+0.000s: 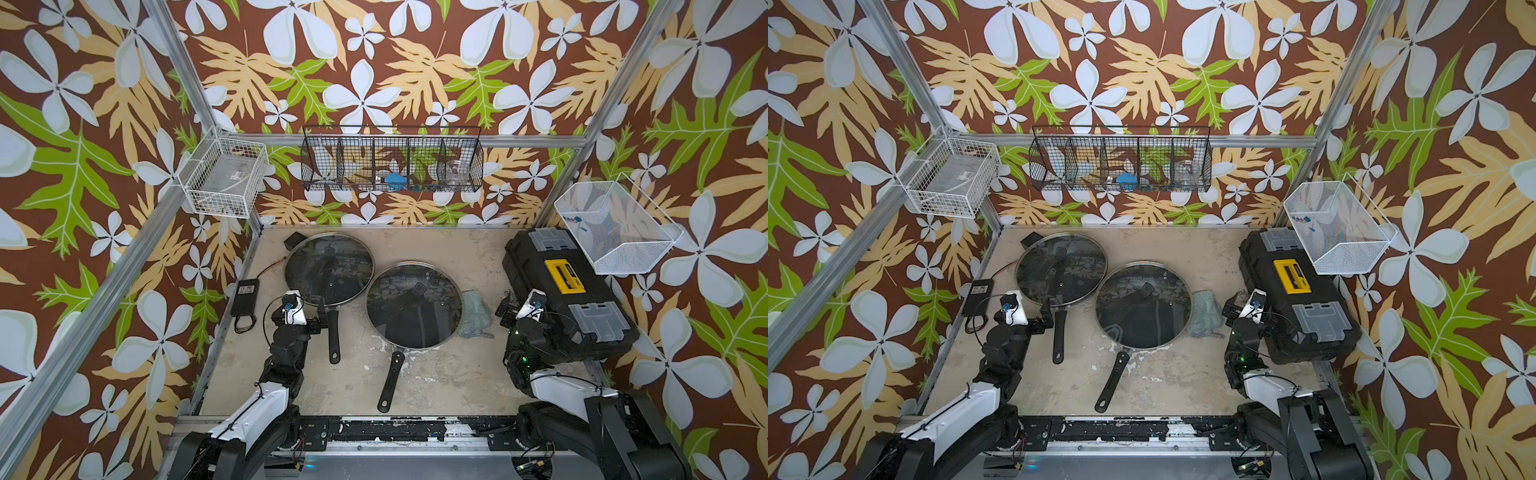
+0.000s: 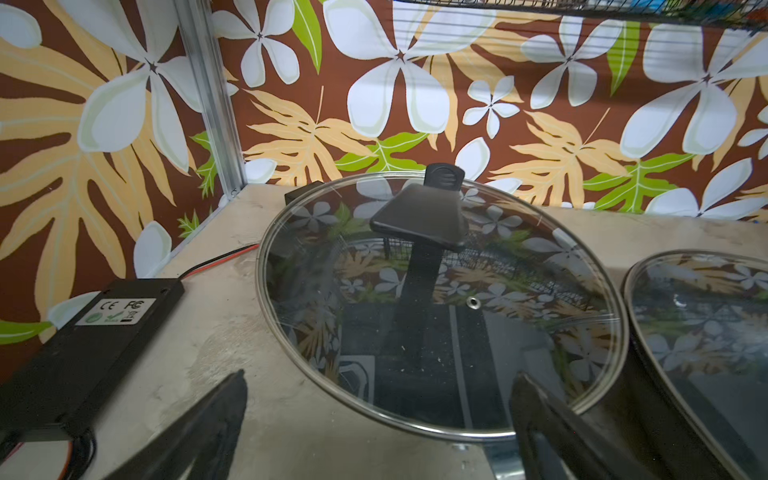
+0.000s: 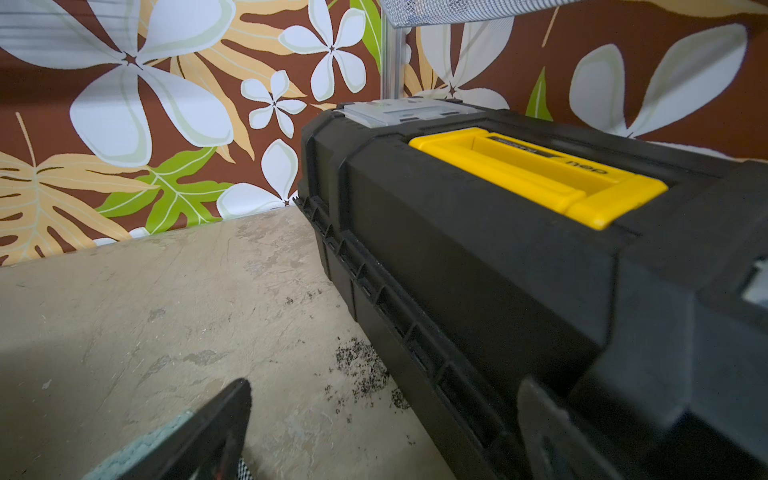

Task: Wipe the pot lid with a cloth
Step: Reset both arms

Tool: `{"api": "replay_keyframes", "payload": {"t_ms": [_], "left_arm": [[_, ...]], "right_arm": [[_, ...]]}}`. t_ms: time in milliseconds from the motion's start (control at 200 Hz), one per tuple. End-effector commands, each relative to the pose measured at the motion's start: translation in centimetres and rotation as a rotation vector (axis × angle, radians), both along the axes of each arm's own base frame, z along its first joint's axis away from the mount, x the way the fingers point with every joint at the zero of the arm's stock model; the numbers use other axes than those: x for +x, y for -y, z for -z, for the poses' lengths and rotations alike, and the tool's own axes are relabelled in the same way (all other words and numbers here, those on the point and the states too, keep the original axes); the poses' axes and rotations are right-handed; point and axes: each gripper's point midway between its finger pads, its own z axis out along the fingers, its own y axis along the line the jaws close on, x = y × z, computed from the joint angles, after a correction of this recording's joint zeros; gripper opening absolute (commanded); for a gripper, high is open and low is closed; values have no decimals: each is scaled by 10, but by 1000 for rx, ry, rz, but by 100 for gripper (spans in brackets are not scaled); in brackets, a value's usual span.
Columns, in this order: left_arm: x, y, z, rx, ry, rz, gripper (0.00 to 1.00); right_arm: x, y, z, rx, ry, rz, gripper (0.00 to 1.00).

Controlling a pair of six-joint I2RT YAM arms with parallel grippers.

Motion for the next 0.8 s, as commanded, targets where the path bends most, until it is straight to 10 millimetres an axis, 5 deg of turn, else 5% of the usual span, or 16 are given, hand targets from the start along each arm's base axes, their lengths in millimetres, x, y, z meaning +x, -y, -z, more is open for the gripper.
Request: {"api": "replay_keyframes", "payload": {"t_ms": [0,436,792], "left_arm": [[4,-4,-21,16,117,6,100],[32,-1,11,-11,78,85,100],[46,-6,21,-28,19,55,100]], "right_arm": [[2,4,-11,-5,60,10,100],[39,-46,10,-111,-9,-303,100],[52,-50,23,-58,-50,-403,100]]}}
